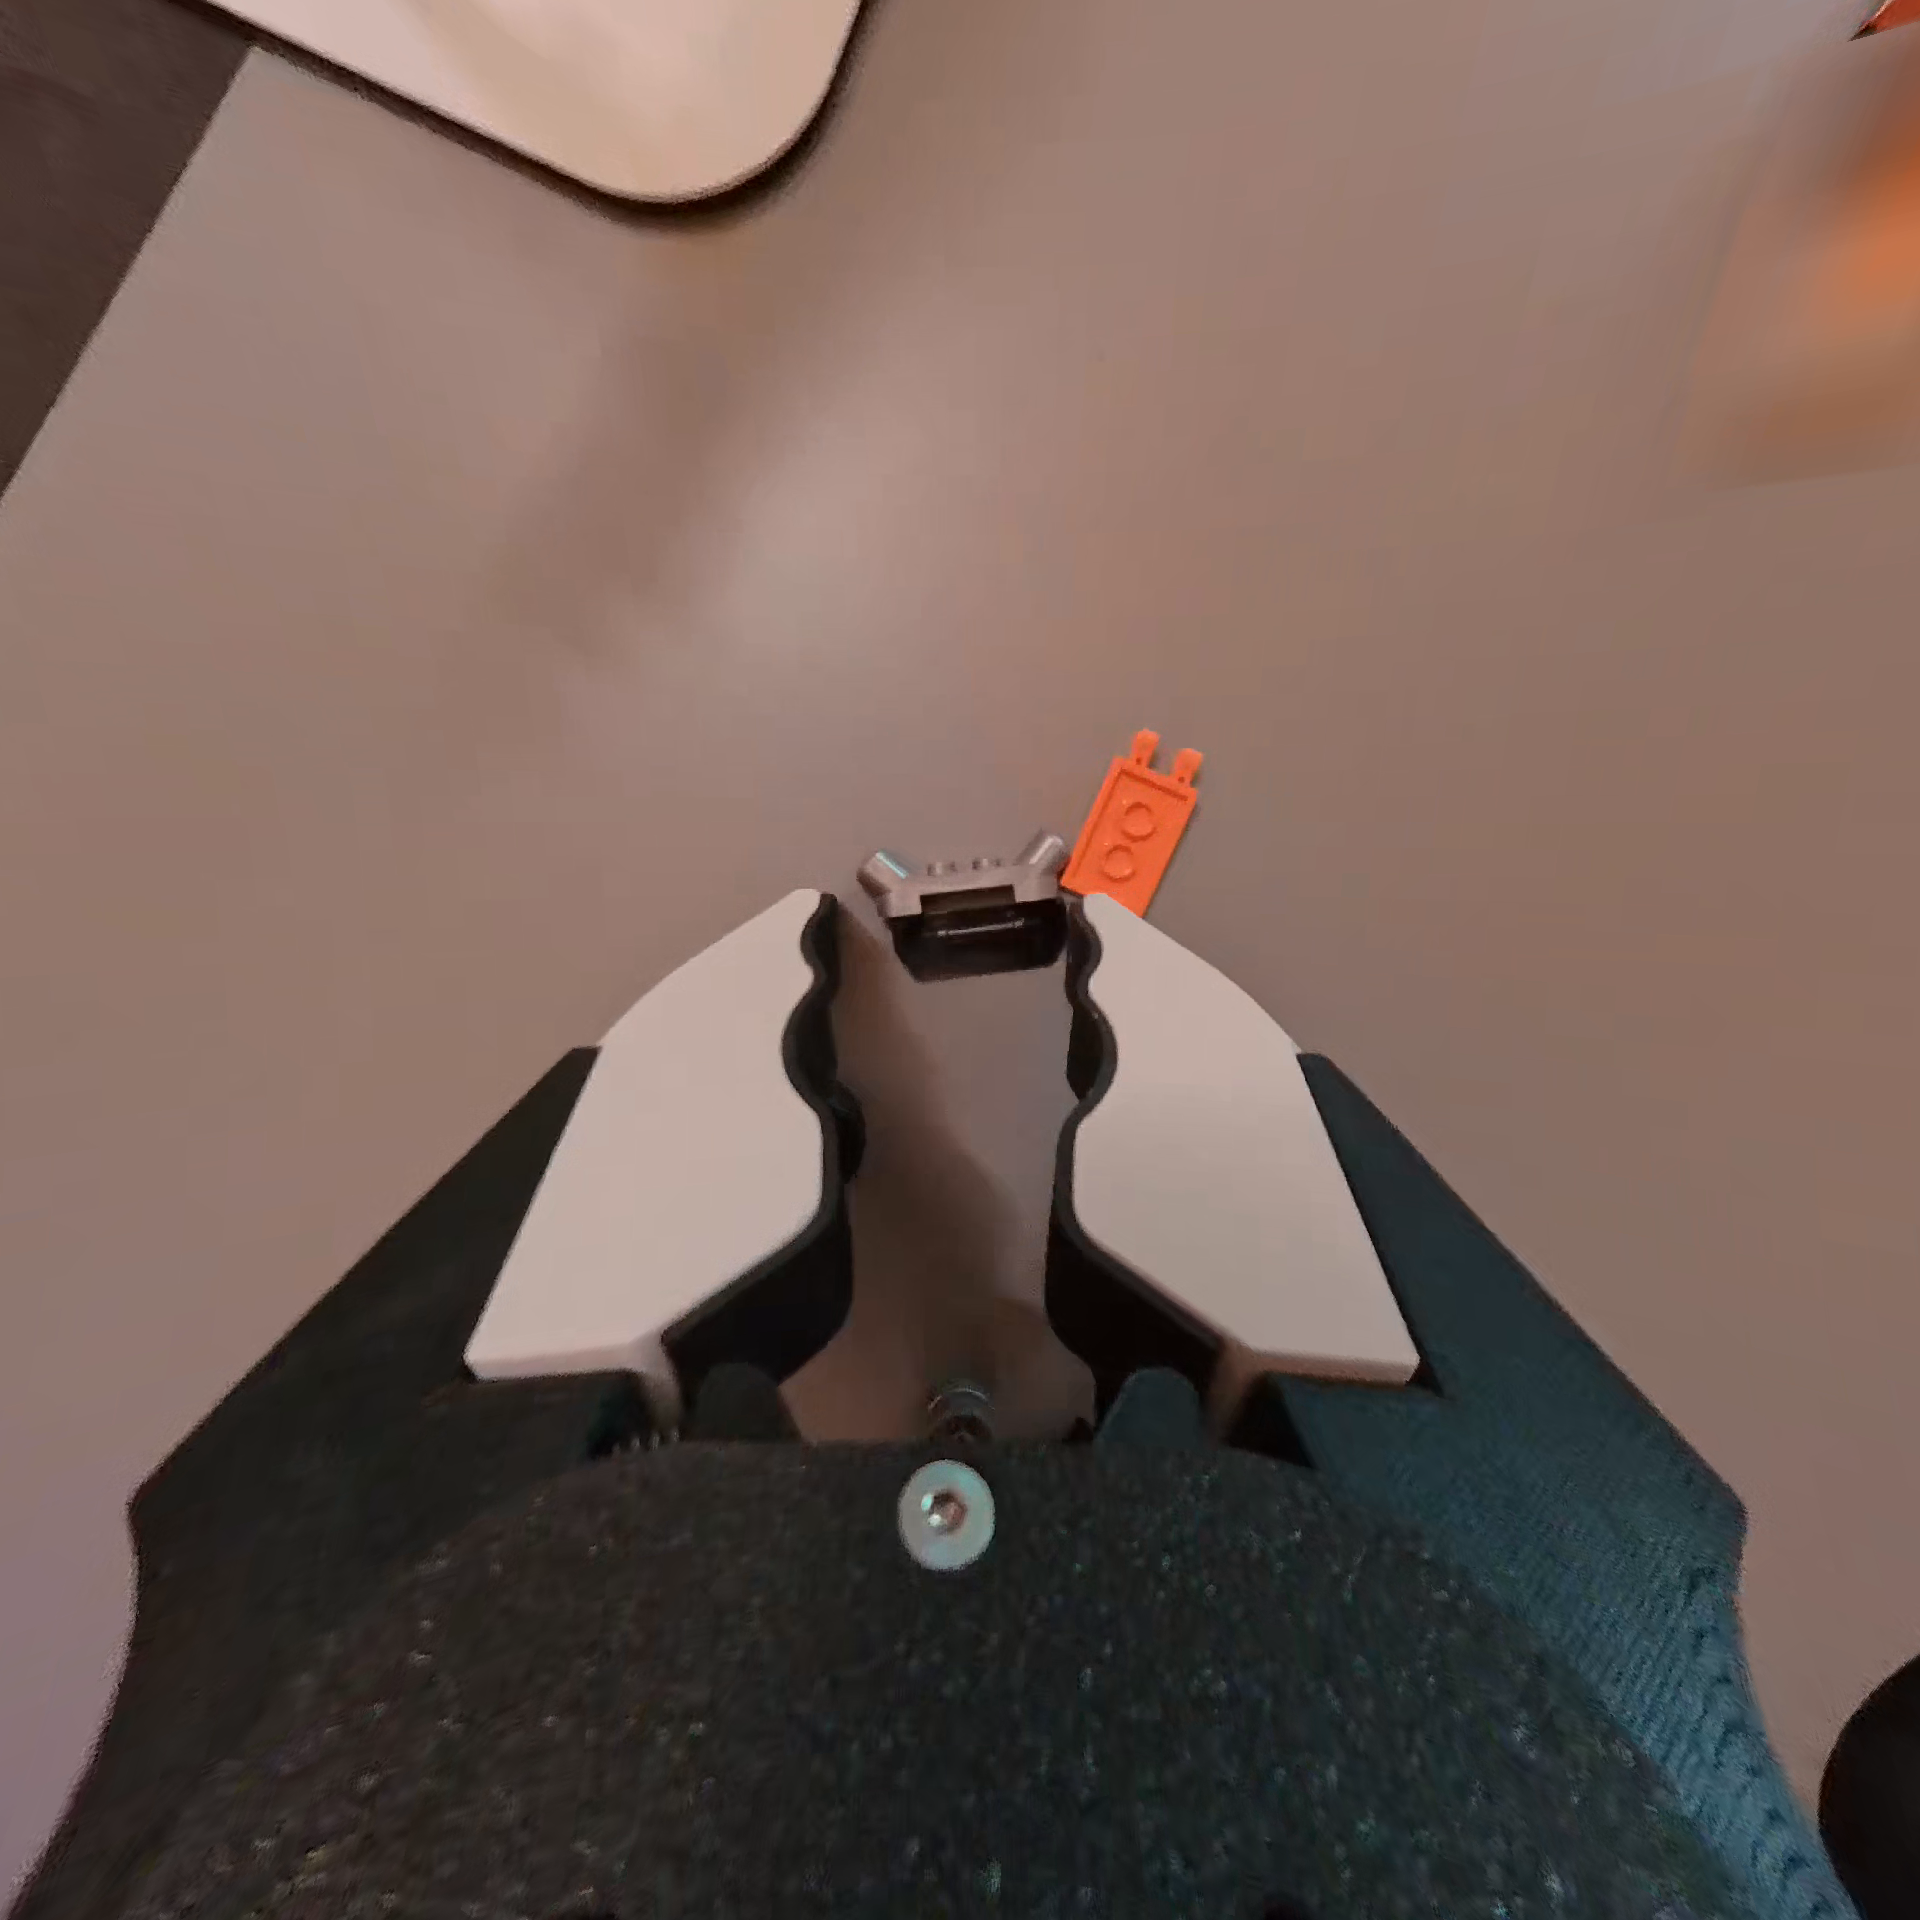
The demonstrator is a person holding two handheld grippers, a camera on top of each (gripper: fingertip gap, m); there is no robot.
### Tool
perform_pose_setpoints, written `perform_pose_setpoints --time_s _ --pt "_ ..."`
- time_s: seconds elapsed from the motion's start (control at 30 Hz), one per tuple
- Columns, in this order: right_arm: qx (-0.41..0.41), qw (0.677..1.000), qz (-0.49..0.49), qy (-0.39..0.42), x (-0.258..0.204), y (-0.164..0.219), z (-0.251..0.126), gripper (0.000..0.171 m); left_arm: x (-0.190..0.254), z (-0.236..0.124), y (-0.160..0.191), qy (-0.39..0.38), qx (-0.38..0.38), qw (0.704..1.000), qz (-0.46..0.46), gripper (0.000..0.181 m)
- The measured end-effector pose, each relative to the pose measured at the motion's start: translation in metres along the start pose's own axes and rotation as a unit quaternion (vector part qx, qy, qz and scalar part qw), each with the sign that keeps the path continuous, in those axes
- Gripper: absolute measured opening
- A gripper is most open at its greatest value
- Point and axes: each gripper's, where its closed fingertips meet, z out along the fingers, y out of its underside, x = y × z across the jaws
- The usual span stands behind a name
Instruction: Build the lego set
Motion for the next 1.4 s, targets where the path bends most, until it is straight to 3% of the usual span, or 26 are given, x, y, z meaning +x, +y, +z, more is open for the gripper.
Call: perform_pose_setpoints --time_s 0.33,0.63,0.9,0.97,1.1,1.27,1.4 --pt "-0.007 1.000 -0.009 -0.015 -0.006 0.006 0.003 0.010 -0.007 -0.003 -0.007 -0.031 0.010 0.999 0.039 0.009" --pt "-0.014 0.999 -0.026 -0.021 -0.012 0.010 0.006 0.009 -0.010 -0.002 -0.005 -0.042 -0.007 0.996 0.073 0.019" --pt "-0.012 0.999 -0.030 -0.019 -0.013 0.010 0.004 0.008 -0.010 0.002 -0.012 -0.047 -0.007 0.994 0.103 0.007" --pt "-0.003 0.999 -0.032 -0.021 -0.015 0.008 0.004 0.008 -0.011 -0.003 -0.021 -0.073 0.033 0.990 0.116 0.007" --pt "0.031 0.998 -0.023 -0.048 -0.027 -0.006 0.003 0.008 0.012 -0.036 -0.064 -0.101 0.221 0.961 0.134 0.007" --pt "0.057 0.994 0.038 -0.083 -0.057 -0.037 0.010 0.017 0.081 -0.087 -0.102 -0.132 0.421 0.888 0.132 0.008" --pt "0.115 0.989 0.042 -0.084 -0.088 -0.072 0.011 0.022 0.132 -0.117 -0.116 -0.147 0.522 0.831 0.125 0.007"
